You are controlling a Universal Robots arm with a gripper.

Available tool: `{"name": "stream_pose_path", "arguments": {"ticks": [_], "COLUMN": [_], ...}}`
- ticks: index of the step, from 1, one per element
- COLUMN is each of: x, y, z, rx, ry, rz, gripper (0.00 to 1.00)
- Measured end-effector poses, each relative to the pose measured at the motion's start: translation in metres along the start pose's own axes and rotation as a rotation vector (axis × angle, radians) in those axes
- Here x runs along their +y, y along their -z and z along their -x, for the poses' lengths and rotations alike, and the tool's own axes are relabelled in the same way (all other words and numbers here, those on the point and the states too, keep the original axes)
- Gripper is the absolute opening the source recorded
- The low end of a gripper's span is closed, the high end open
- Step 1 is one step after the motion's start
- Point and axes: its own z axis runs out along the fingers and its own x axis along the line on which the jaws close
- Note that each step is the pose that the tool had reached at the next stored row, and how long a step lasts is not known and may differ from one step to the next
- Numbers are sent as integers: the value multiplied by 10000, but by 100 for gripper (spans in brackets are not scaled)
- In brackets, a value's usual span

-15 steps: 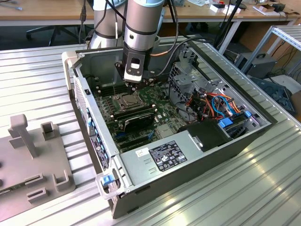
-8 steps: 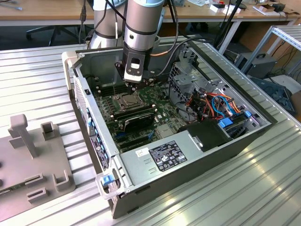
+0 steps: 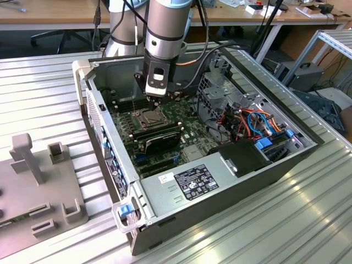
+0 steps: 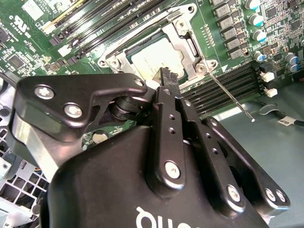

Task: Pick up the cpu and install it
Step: 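Install the first cpu locking lever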

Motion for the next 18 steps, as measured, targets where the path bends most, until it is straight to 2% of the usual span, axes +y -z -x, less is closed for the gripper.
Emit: {"name": "stream_pose_path", "arguments": {"ticks": [7, 11, 18], "x": [0, 0, 0], "y": [0, 0, 0], "z": [0, 0, 0], "rx": [0, 5, 5], "ry": [25, 208, 265], "rz": [-1, -1, -1], "gripper": [11, 11, 11]}}
